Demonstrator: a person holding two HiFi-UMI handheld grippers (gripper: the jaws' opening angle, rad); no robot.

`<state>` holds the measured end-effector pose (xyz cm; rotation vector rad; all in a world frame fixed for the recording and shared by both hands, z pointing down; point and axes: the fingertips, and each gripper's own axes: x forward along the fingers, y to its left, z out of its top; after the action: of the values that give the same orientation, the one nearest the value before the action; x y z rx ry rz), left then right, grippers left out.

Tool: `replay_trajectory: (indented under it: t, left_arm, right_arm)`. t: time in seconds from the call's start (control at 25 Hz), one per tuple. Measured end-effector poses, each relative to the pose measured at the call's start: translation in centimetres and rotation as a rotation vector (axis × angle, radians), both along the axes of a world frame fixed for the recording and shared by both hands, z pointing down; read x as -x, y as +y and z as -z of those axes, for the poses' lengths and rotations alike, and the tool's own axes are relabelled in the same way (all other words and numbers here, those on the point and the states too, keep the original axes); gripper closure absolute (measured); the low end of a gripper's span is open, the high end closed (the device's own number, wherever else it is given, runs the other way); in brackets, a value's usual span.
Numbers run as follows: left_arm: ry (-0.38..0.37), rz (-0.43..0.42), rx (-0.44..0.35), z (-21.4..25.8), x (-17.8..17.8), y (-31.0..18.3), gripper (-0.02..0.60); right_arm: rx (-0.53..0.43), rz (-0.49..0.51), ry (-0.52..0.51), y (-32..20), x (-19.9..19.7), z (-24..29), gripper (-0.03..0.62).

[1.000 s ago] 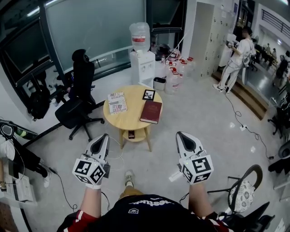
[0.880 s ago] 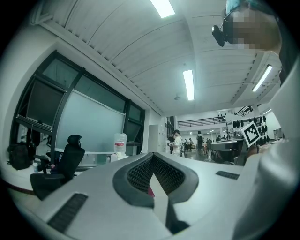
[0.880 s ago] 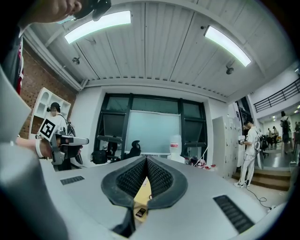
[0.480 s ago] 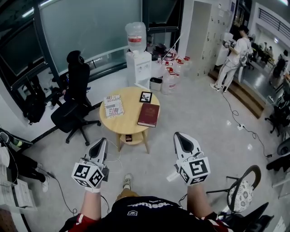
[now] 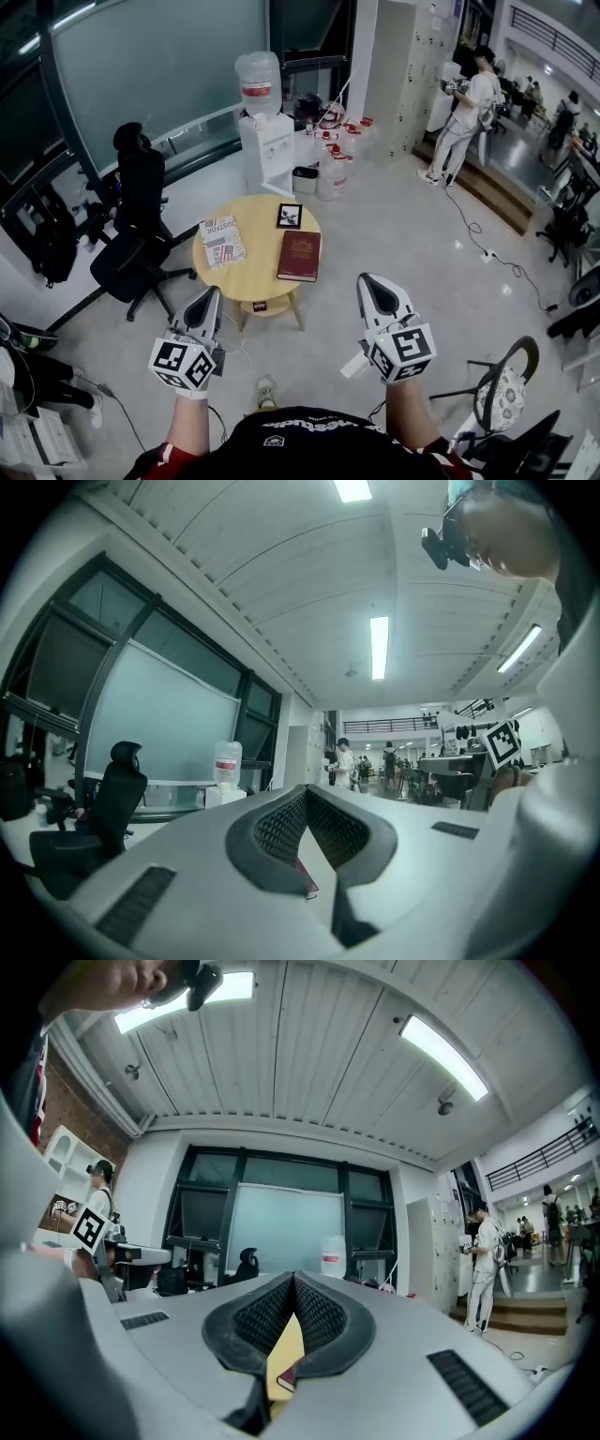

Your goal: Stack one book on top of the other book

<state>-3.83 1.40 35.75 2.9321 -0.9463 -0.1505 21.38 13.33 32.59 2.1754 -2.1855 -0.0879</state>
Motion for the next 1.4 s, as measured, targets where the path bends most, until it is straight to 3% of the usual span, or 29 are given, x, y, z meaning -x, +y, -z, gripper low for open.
replay_trajectory:
  t: [0.16, 0.64, 1.4]
  left_arm:
    - [0.004, -0.023, 0.001, 0.1, -0.8, -4.5, 0.566]
    - [0.027, -0.105, 0.006, 0.4, -2.7, -15.4, 0.566]
    - [0.040, -0.187, 0.020, -1.0, -1.0, -24.5, 0.566]
  right_arm:
    - [0.014, -0.031, 0.043, -3.6, -0.2, 0.2, 0.566]
    - [0.019, -0.069, 0.047, -13.3, 0.4, 1.2, 0.566]
    - [0.028, -0.090, -0.054, -21.8, 2.8, -0.2, 0.566]
